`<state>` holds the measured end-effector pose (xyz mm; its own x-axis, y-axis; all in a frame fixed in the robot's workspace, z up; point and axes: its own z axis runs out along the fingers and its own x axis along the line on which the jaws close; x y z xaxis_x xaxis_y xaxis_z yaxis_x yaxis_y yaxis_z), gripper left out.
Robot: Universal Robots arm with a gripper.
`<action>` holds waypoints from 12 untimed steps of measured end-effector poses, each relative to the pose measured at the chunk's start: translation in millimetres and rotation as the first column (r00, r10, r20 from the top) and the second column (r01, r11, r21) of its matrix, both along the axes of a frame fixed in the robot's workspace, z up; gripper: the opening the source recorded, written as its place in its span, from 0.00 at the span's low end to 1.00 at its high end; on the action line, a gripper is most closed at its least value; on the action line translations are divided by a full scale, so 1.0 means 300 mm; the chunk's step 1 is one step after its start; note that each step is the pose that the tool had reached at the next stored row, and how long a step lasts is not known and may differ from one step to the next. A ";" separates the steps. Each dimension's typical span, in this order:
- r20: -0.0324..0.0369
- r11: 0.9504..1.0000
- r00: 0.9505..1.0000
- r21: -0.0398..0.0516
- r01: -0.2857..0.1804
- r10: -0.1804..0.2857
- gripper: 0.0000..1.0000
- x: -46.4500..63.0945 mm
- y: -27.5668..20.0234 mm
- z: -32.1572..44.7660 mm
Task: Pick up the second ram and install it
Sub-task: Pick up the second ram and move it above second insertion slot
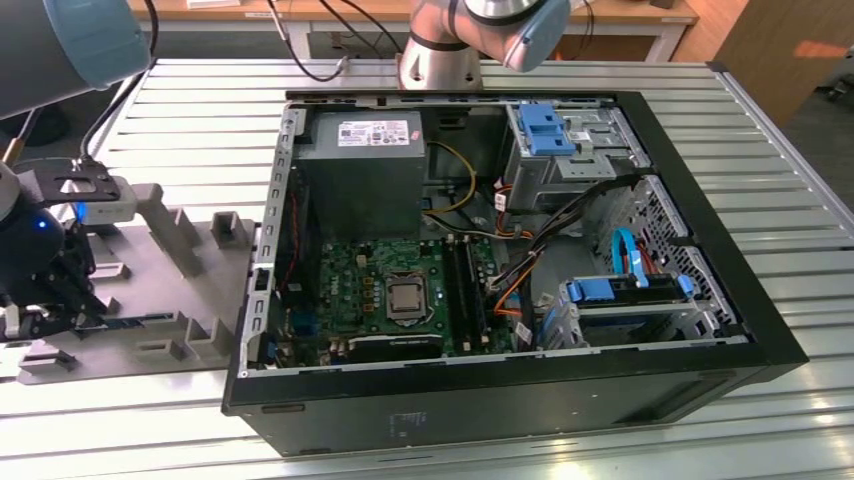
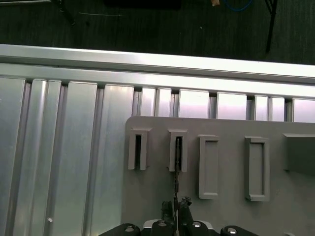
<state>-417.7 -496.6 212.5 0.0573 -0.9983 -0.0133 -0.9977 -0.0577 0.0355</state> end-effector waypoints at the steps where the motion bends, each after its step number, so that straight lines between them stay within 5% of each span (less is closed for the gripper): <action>1: 0.000 1.000 1.000 0.000 0.000 0.000 0.23 0.000 0.000 0.000; 7: 0.000 1.000 1.000 0.000 0.000 0.000 0.42 0.000 0.000 0.000; 12: 0.000 1.000 1.000 0.000 0.000 0.000 0.42 0.000 0.000 -0.020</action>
